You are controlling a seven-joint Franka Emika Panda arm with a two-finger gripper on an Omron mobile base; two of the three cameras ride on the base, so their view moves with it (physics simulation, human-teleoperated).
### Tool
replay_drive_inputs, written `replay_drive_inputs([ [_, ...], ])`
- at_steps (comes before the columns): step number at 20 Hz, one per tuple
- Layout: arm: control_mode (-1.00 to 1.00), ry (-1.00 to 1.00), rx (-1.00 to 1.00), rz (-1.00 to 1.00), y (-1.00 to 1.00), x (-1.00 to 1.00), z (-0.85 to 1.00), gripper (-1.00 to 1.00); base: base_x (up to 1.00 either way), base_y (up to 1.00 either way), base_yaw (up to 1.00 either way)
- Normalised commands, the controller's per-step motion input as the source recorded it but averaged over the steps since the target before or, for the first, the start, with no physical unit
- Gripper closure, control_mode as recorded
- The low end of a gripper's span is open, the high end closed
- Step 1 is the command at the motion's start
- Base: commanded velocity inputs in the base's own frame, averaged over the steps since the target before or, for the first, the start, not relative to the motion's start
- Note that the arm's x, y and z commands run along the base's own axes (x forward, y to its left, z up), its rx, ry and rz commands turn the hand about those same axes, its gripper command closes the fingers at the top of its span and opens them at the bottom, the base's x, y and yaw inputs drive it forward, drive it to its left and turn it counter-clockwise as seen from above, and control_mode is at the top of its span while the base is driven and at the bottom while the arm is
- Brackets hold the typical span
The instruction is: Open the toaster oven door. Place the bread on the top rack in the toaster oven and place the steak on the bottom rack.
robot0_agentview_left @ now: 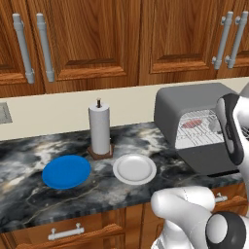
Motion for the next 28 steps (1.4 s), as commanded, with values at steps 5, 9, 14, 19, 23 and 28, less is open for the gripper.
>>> replay_drive_inputs([
  [5, -1.0, 0.0, -0.01, 0.07, 0.0, 0.23, -0.21, 1.0, 0.0, 0.0, 0.0],
  [9, -1.0, 0.01, -0.03, 0.05, -0.03, 0.25, -0.21, 1.0, 0.0, 0.0, 0.0],
  [14, -1.0, 0.0, -0.02, 0.0, -0.09, 0.14, -0.26, 1.0, 0.0, 0.0, 0.0],
  [19, -1.0, 0.0, 0.0, 0.0, -0.1, 0.16, -0.13, 1.0, 0.0, 0.0, 0.0],
  [23, -1.0, 0.0, -0.01, 0.0, -0.06, 0.12, -0.07, 1.0, 0.0, 0.0, 0.0],
  [28, -1.0, 0.0, -0.02, 0.0, -0.06, 0.05, -0.11, 1.0, 0.0, 0.0, 0.0],
])
